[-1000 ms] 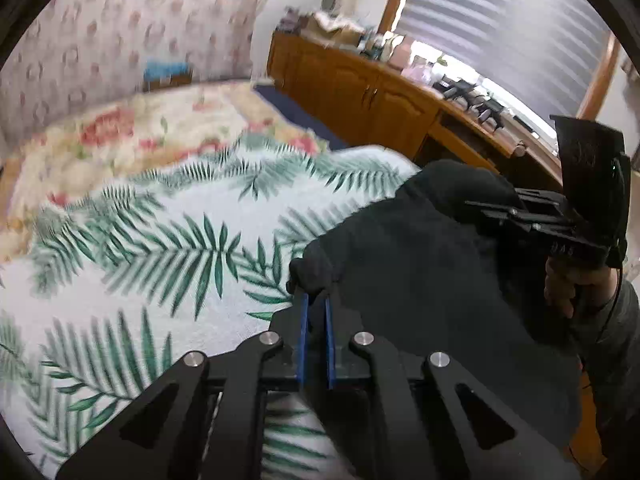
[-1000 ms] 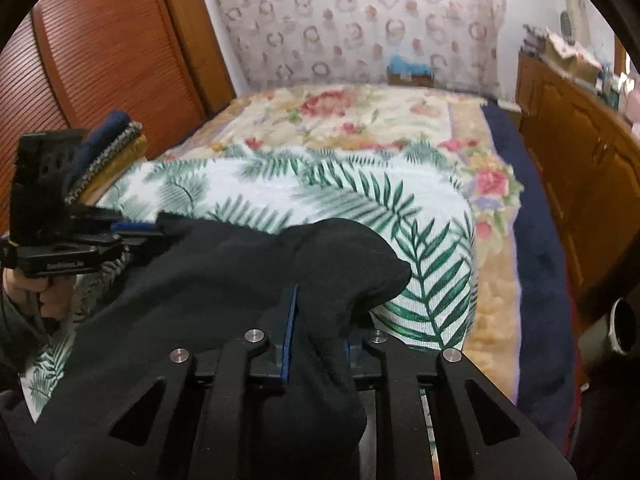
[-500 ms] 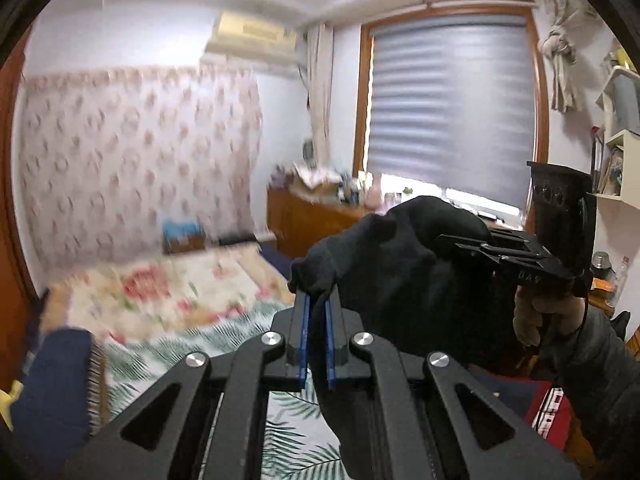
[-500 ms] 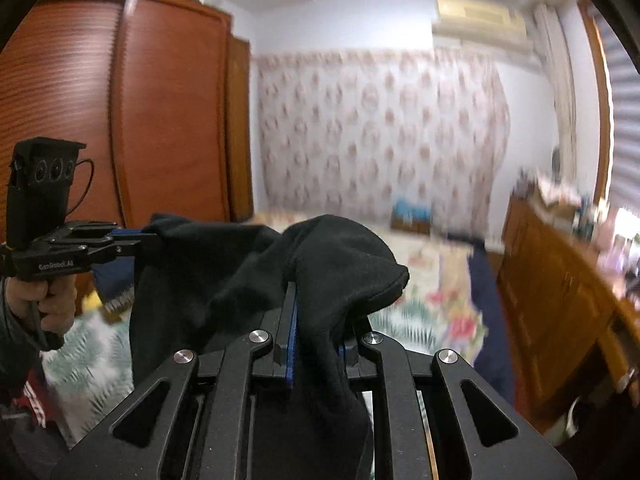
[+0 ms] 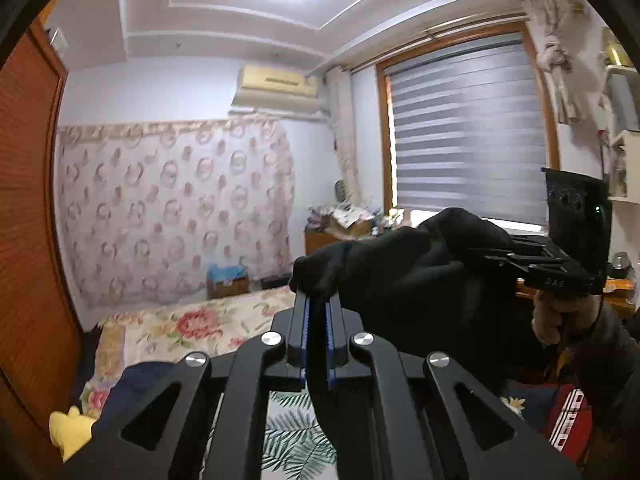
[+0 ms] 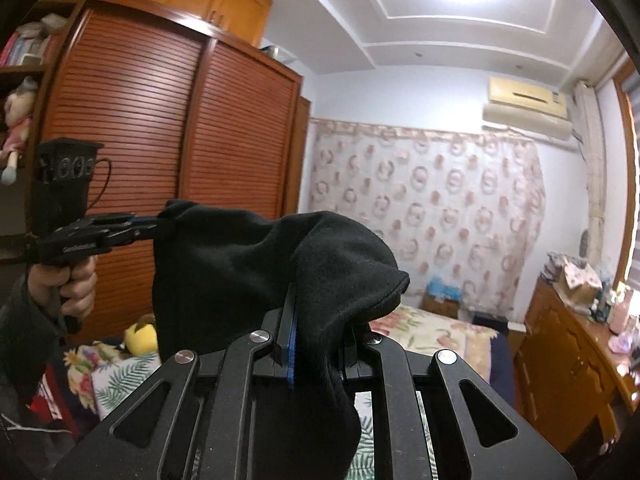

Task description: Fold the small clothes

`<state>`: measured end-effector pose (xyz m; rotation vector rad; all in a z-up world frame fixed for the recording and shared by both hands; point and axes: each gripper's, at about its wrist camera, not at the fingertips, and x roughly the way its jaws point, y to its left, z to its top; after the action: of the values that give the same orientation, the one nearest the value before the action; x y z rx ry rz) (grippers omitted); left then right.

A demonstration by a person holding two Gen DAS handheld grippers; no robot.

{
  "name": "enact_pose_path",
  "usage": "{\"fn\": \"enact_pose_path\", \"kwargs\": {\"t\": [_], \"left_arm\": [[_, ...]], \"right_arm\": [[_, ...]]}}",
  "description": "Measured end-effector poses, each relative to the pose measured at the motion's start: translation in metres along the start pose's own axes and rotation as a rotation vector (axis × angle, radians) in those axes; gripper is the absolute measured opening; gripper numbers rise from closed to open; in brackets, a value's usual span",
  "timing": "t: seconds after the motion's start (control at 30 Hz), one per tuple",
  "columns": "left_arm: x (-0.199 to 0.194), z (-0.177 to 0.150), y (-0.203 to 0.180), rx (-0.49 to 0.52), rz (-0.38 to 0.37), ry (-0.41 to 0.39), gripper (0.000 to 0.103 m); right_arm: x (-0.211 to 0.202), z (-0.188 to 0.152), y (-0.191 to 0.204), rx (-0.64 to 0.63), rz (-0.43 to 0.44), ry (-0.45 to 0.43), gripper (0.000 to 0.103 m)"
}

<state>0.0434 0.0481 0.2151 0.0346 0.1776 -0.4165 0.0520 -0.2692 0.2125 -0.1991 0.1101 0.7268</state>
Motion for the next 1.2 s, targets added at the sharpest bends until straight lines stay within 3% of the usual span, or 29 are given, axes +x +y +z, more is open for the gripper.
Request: {"fn": "enact_pose_path", "kwargs": {"t": [0.17, 0.27, 0.3, 0.37, 0.47, 0.67, 0.93, 1.2], "left_arm": [[0.081, -0.039, 0.04, -0.003, 0.085, 0.139, 0.009], [0.158, -0.091, 0.077, -0.043, 0.177, 0.344, 0.014], [0.178, -0.116, 0.091, -0.07, 0.18, 0.42, 0.014], [0.191, -0.144, 0.098, -0.098, 0.172, 0.483, 0.016], [0.191, -0.174, 0.097, -0.099, 0.158, 0.52, 0.025], [0.163, -0.201, 0.061, -0.093, 0.112, 0.54, 0.031], [0.116, -0.23, 0.028, -0.151, 0.073, 0.575, 0.032], [0.09, -0.259, 0.01, -0.193, 0.072, 0.606, 0.032]], "right_arm": [[0.048, -0.012, -0.005, 0.024, 0.015, 0.084, 0.011], [0.109, -0.041, -0.022, 0.059, -0.007, 0.171, 0.018], [0.14, -0.057, -0.03, 0.063, -0.025, 0.238, 0.033], [0.194, -0.091, -0.05, 0.079, -0.102, 0.39, 0.047], [0.245, -0.148, -0.081, 0.152, -0.175, 0.57, 0.049], [0.227, -0.188, -0.082, 0.207, -0.16, 0.601, 0.049], [0.181, -0.209, -0.038, 0.242, -0.062, 0.579, 0.052], [0.161, -0.258, 0.004, 0.28, -0.009, 0.632, 0.053]]}}
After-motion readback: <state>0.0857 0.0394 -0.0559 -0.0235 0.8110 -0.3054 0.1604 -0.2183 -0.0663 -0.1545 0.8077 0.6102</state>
